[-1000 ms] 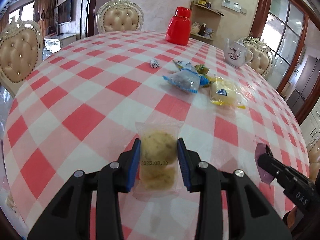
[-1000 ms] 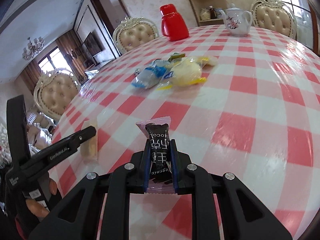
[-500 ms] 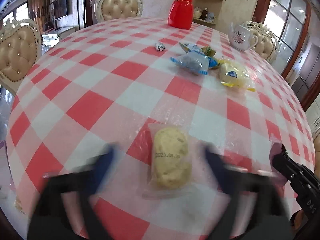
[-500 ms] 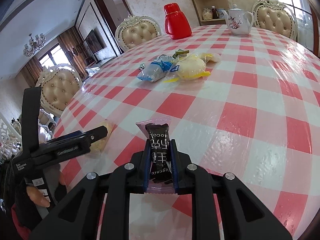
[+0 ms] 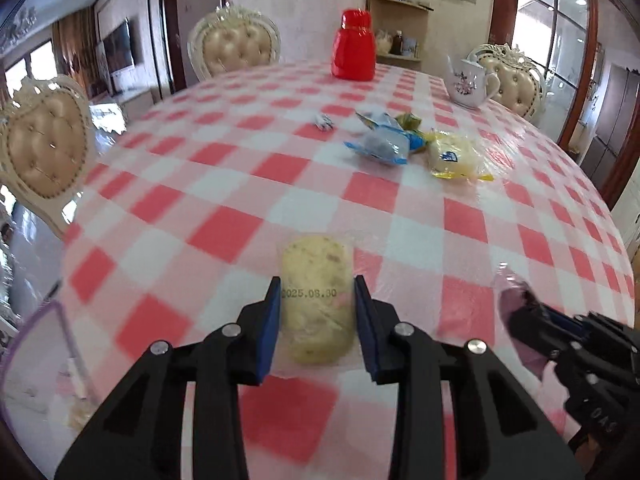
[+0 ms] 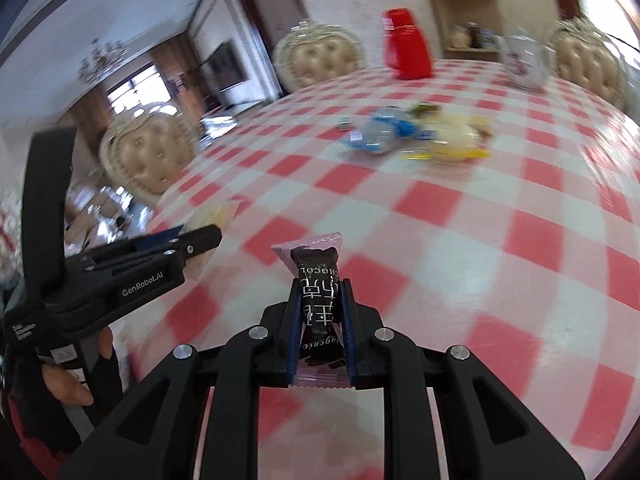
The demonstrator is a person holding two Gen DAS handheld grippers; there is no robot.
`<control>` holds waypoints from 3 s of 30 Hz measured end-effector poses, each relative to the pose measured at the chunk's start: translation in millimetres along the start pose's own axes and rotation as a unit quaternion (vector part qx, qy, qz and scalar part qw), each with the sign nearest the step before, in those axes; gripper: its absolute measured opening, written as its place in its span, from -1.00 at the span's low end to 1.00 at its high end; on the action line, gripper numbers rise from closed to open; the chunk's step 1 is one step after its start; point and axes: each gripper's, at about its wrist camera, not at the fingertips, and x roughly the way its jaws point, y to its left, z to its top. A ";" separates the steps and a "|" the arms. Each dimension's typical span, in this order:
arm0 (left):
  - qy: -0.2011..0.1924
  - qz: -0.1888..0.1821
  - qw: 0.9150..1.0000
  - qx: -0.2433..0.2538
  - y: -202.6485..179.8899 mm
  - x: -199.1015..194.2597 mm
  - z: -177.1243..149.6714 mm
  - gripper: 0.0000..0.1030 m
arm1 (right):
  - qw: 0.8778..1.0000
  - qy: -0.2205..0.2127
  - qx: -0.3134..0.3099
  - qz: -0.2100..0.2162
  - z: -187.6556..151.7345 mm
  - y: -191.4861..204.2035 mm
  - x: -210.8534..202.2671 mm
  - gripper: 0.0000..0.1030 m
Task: Organize snacks
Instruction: 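Carry the cake and chocolate bar to the clear box and release both, then grasp the blue-topped bag with the left tool while the right tool grasps the round bread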
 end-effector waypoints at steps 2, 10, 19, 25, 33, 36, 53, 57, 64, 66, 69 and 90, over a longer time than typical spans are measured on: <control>-0.002 0.009 1.000 0.000 11.6 -11.6 -6.9 -0.32 | 1.000 0.008 -0.020 0.019 -2.8 23.1 4.2 -0.65; -0.008 0.066 0.998 -0.022 92.5 -60.6 -42.4 -0.32 | 0.990 0.036 -0.108 0.080 -19.2 112.5 14.5 -0.65; 0.026 0.121 0.992 -0.039 175.5 -75.4 -64.6 -0.32 | 0.963 0.079 -0.214 0.140 -47.2 213.3 32.1 -0.65; 0.049 0.152 0.986 -0.056 205.2 -74.6 -75.5 0.37 | 0.944 0.111 -0.251 0.186 -71.1 248.6 40.3 -0.44; 0.028 0.154 0.986 -0.057 190.8 -79.3 -69.3 0.79 | 0.965 0.082 -0.187 0.164 -46.6 202.1 32.5 0.01; 0.029 0.143 0.988 -0.049 175.4 -72.6 -64.9 0.80 | 0.974 0.067 -0.155 0.153 -34.4 170.6 26.7 0.10; 0.067 -0.074 0.986 -0.131 -19.2 66.0 87.7 0.94 | 0.996 0.000 0.067 -0.064 43.5 -81.6 1.6 0.50; 0.024 -0.022 0.986 -0.164 -28.0 101.2 102.6 0.94 | 0.990 -0.001 0.105 -0.099 66.2 -123.9 22.1 0.53; -0.073 -0.014 0.961 -0.266 -1.6 128.6 126.3 0.94 | 0.988 -0.003 0.129 -0.086 111.0 -142.2 76.4 0.69; -0.102 -0.011 0.957 -0.272 6.3 128.9 124.0 0.94 | 0.987 -0.010 0.128 -0.094 124.0 -140.5 88.8 0.69; -0.088 -0.008 0.947 -0.309 26.3 129.5 118.8 0.94 | 0.983 -0.008 0.125 -0.135 141.8 -140.7 114.3 0.69; 0.060 -0.019 0.995 0.078 -81.5 209.2 145.5 0.96 | 0.980 -0.004 0.126 -0.155 118.7 -194.1 68.6 0.22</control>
